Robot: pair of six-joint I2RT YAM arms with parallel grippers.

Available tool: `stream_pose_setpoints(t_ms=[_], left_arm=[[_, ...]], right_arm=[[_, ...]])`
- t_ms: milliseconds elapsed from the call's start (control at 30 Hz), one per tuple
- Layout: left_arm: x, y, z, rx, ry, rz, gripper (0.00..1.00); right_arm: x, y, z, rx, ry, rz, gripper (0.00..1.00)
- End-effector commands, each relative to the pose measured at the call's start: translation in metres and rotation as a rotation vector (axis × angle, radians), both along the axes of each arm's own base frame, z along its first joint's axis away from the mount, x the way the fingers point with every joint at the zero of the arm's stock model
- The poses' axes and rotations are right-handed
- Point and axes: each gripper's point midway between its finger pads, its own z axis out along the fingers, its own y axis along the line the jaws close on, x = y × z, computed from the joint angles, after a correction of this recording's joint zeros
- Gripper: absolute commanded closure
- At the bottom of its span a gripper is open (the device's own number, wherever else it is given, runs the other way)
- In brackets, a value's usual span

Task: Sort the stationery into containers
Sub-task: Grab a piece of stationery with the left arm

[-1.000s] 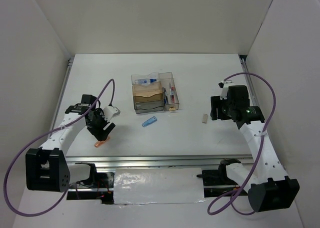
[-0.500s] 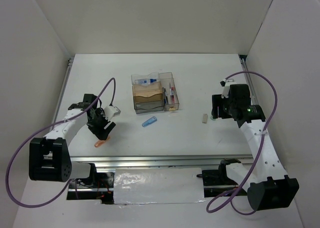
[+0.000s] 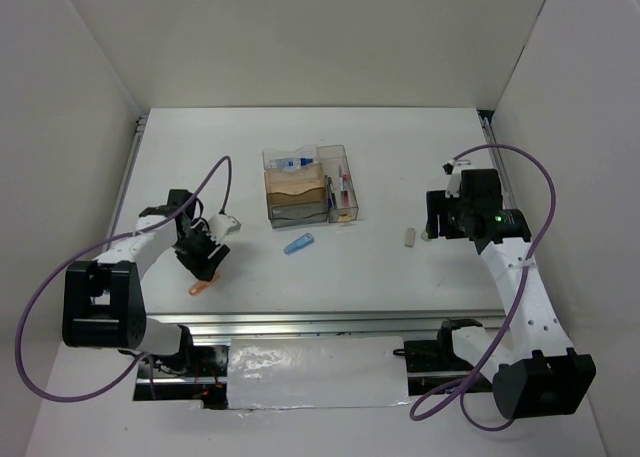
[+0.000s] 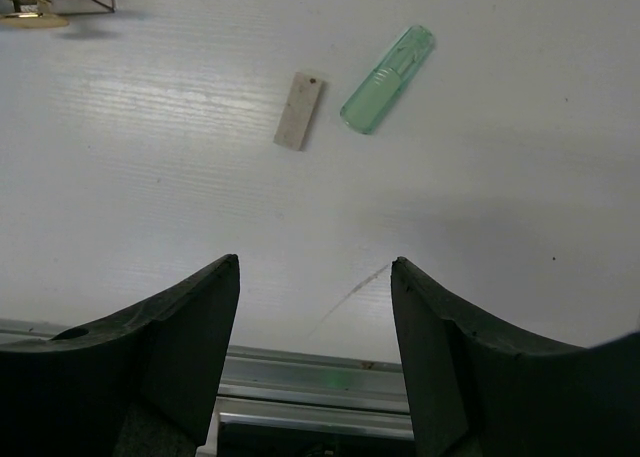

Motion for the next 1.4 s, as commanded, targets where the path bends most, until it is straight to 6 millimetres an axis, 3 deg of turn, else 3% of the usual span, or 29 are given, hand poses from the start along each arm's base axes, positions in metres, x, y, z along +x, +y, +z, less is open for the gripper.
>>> stream_pose_setpoints(t_ms=[0,300,400,767,1067,1367], left_arm=[[0.000,0.001,-0.003,-0.026,-0.002,0.006,0.29],[-0.011,0.001,-0.011,-0.036,0.020,0.015,0.35],[-0.011,0.000,-0.015,-0.037,0.017,0.019,0.36],[-0.010,-0.006,-0.021,-0.055,0.051,0.032,0.54],[-0.011,-0.008,-0.018,-0.066,0.051,0.028,0.77],[-0.006,-0.018,-0.005,-0.075,-0.012,-0.007,0.86]], right_arm=[[-0.001,-0.001,0.008,0.005,-0.012,-0.003,0.31],[0.009,0.013,0.005,0.073,0.006,0.012,0.31],[0.010,0.009,0.003,0.052,0.009,-0.001,0.31],[0.010,0.014,-0.007,0.076,0.032,0.016,0.31],[0.005,0.012,-0.010,0.073,0.016,0.008,0.31],[0.006,0.015,-0.012,0.094,0.016,0.016,0.31]])
